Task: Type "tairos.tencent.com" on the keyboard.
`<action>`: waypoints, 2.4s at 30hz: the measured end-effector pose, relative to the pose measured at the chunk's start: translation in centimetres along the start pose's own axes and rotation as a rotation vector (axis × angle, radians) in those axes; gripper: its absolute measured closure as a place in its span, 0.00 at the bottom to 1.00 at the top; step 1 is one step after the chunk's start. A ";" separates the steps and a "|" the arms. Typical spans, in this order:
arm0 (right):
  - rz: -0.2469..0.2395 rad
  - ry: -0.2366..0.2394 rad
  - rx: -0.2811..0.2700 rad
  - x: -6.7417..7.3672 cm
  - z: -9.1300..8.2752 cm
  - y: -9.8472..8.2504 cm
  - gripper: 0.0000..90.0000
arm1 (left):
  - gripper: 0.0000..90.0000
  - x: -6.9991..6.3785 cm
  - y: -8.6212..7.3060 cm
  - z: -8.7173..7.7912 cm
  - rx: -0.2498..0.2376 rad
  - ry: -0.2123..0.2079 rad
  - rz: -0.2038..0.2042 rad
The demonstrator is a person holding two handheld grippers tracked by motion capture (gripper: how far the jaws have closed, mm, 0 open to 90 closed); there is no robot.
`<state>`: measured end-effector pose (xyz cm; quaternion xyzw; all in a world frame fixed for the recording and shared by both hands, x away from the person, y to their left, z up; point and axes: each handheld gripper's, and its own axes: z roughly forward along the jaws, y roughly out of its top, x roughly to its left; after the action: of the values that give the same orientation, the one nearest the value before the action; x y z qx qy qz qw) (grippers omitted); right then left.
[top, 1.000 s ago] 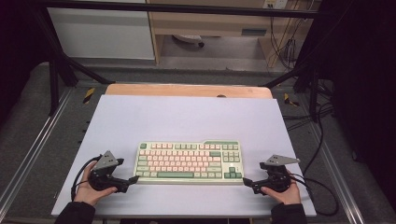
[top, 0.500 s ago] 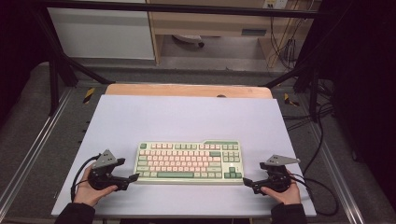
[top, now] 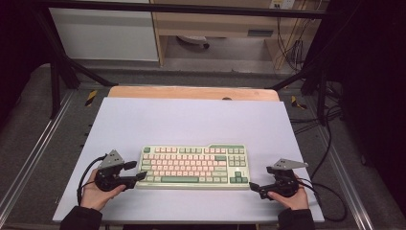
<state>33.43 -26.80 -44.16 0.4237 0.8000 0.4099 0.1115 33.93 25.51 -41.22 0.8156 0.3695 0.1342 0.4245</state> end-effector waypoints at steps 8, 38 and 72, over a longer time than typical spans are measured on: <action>0.003 0.001 0.008 0.1 0.1 0.0 0.00 | 0.61 -0.7 1.1 0.6 0.008 -0.006 0.016; -0.001 0.005 0.015 0.1 0.1 0.0 0.00 | 0.96 -3.1 4.2 5.1 0.081 -0.045 0.040; -0.005 0.010 0.017 0.1 0.2 0.0 0.00 | 1.00 -4.2 5.5 9.7 0.094 -0.018 0.071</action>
<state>33.44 -26.59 -44.32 0.4206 0.8051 0.4050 0.1047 38.88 14.66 -42.34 0.8484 0.3426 0.1243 0.3840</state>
